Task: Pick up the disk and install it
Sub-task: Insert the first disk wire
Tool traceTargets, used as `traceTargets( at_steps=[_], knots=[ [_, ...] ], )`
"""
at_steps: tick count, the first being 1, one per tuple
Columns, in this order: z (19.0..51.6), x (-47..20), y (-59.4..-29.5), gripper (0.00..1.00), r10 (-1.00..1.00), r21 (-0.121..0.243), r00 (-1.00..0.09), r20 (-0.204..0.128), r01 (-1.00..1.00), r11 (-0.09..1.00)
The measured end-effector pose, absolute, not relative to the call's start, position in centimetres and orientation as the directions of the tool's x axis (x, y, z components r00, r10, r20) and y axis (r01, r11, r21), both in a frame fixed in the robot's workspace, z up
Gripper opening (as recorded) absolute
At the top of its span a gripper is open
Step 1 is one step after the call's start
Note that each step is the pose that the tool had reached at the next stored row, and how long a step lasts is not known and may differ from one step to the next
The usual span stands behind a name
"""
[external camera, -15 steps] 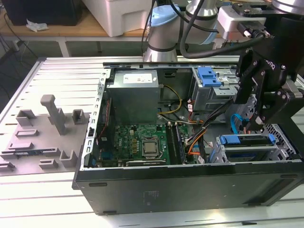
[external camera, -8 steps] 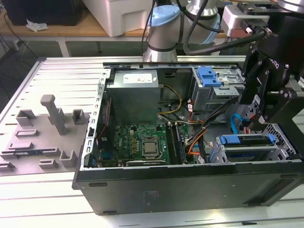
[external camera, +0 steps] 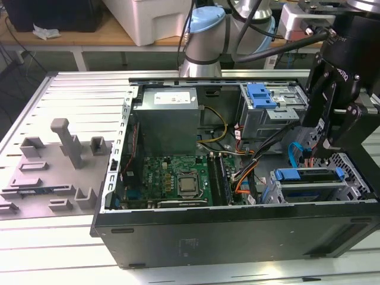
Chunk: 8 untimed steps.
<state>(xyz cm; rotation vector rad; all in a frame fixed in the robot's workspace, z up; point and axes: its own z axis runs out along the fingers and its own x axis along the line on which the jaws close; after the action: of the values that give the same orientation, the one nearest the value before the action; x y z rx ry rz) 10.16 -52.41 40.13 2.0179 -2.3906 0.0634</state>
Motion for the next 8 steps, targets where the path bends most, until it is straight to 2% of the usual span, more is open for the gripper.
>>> traceTargets(
  at_steps=[5,8],
  knots=[
    [40.0,10.4,-51.5,0.69,-0.981,-0.022,-0.190,0.036,-0.982,0.189],
    [40.0,11.6,-49.8,0.69,-0.980,-0.012,-0.190,0.056,-0.982,0.190]
  ],
)
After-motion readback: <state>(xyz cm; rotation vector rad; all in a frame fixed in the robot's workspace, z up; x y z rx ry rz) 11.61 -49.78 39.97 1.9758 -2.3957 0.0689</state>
